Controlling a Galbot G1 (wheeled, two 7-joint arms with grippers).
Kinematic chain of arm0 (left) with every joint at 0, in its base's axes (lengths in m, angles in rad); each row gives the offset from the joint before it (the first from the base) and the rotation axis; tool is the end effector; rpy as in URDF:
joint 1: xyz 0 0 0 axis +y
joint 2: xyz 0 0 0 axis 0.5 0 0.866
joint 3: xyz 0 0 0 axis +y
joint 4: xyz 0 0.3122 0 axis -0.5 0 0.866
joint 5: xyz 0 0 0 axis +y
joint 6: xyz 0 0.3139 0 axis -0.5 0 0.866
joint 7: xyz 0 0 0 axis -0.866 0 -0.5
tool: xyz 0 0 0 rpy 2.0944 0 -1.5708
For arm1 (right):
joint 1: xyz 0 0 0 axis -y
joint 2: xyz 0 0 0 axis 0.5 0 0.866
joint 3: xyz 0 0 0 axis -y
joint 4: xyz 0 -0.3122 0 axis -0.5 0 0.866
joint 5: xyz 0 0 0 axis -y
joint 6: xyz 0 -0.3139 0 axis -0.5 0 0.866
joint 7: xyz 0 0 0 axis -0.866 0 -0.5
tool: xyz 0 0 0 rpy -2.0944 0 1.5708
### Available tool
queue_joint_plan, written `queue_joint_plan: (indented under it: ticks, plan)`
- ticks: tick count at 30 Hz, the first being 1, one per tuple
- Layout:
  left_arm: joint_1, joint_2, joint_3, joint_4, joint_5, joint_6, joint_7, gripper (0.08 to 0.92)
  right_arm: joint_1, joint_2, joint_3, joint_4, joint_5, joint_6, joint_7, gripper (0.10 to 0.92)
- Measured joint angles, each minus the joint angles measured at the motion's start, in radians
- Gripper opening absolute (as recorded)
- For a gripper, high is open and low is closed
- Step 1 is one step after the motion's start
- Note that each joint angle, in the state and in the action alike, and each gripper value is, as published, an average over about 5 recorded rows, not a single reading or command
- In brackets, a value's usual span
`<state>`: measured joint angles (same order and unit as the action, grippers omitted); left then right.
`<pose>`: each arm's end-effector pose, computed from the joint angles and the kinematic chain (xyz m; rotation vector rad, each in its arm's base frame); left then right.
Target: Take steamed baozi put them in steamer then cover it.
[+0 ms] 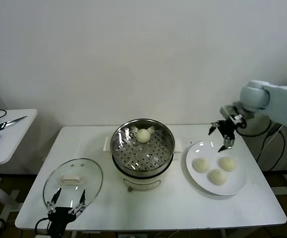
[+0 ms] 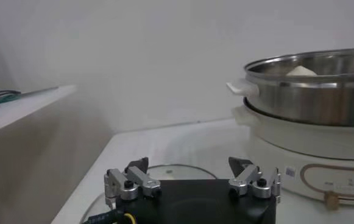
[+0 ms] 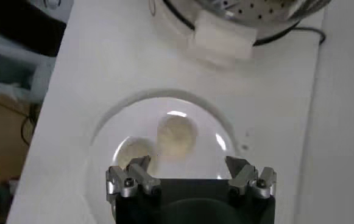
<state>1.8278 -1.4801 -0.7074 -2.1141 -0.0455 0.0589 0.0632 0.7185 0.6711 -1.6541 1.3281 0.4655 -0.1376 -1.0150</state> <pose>0.0857 0.0625 -0.2888 0.0519 -2.8467 -0.1832 0.4624 -0.1479 -0.0858 1.3568 -1.3501 1.3014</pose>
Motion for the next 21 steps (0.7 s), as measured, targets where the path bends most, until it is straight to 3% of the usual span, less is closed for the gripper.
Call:
queue_joint_plan:
  ticks: [21]
  plan:
    - [0.021,-0.013,-0.005,0.006,0.008,-0.016,-0.005,0.823,-0.402,0.115,0.303,-0.184,-0.146,-0.132,0.088,0.823]
